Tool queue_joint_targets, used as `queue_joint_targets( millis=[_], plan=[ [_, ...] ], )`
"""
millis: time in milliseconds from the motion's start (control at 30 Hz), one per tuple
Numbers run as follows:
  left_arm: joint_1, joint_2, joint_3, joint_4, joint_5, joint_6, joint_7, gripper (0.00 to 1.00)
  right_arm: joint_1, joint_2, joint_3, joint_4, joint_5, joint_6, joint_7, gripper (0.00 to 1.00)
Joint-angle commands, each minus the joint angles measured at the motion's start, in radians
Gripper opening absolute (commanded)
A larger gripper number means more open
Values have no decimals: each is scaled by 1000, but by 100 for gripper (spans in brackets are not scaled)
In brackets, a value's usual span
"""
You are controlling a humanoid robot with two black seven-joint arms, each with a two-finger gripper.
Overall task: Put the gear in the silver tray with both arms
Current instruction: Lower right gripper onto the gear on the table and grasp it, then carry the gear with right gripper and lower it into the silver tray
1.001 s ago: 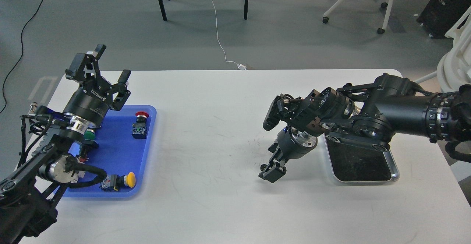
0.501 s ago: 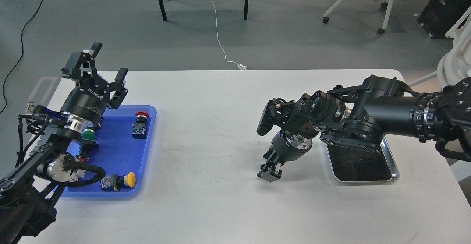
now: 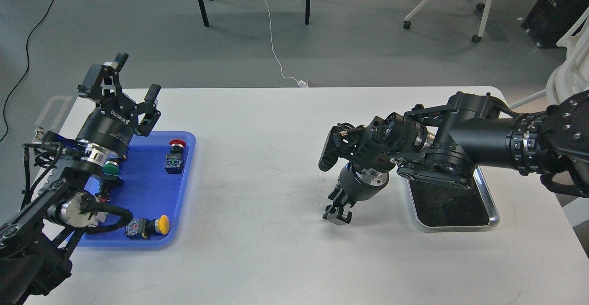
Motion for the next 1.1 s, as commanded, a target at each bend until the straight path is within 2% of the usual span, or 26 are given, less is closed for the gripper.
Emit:
queue_joint_targets(
  millis=[0, 100, 367, 467, 601, 835, 1068],
  plan=[
    [0, -3, 0, -1, 0, 0, 0, 98, 1, 2, -3, 0, 0, 0, 0, 41],
    [-2, -5, 0, -1, 0, 0, 0, 98, 1, 2, -3, 0, 0, 0, 0, 35],
    [-2, -8, 0, -1, 0, 0, 0, 98, 1, 13, -22, -1, 2, 0, 0, 35],
    [-2, -5, 0, -1, 0, 0, 0, 98, 1, 14, -22, -1, 2, 0, 0, 30],
    [-2, -5, 2, -1, 0, 0, 0, 98, 3, 17, -22, -3, 2, 0, 0, 16],
    [-5, -7, 2, -1, 0, 0, 0, 98, 23, 4, -17, -3, 5, -6, 0, 15],
    [-9, -8, 3, -2, 2, -3, 0, 98, 72, -148, 46, 8, 9, -9, 0, 15]
  ],
)
